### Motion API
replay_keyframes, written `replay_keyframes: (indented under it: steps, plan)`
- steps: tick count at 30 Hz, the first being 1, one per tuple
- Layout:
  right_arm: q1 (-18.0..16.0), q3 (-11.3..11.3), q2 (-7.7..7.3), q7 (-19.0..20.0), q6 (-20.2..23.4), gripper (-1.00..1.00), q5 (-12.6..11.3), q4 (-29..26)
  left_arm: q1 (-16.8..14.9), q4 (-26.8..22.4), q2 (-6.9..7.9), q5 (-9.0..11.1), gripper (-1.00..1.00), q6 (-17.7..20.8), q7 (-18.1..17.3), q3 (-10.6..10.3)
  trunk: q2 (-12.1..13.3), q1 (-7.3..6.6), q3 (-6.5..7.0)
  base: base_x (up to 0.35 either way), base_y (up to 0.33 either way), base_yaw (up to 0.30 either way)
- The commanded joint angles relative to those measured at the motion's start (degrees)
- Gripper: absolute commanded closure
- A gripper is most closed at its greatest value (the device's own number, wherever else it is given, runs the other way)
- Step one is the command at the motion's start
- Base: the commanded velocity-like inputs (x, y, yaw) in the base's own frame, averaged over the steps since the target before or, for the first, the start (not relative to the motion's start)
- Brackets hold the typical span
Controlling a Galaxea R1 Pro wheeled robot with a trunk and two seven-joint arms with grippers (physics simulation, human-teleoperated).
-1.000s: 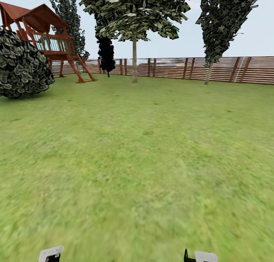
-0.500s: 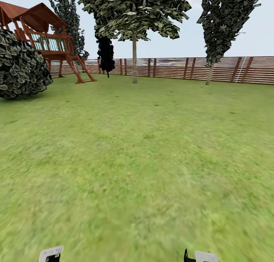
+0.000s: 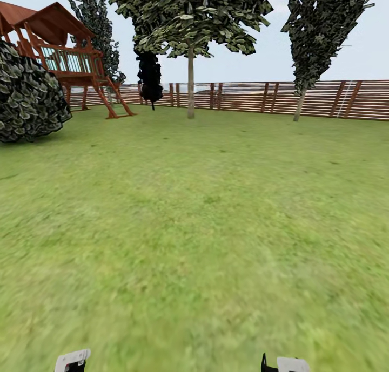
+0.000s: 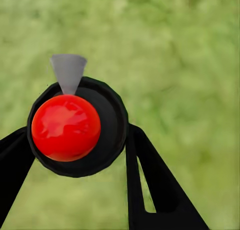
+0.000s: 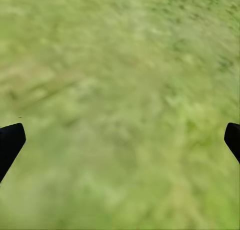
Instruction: In the garden, pick up the pesticide atomizer on the floor and spray pesticide onto both trees until each tree trunk is fully covered.
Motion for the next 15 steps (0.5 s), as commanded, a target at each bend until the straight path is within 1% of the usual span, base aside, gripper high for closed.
replay_keyframes:
  steps: [1,15]
  plan:
    - [0.0,-0.5,0.02,-0.3,-0.1,-1.00,0.6,0.0,0.0,0.1,0.01,-0.5,1.00,-0.2,-0.2,0.5,0.0,0.03,-0.05,0.338,0.000,0.000]
    - [0.0,-0.5,0.02,-0.3,-0.1,-1.00,0.6,0.0,0.0,0.1,0.01,-0.5,1.00,-0.2,-0.2,0.5,0.0,0.03,-0.05,0.338,0.000,0.000]
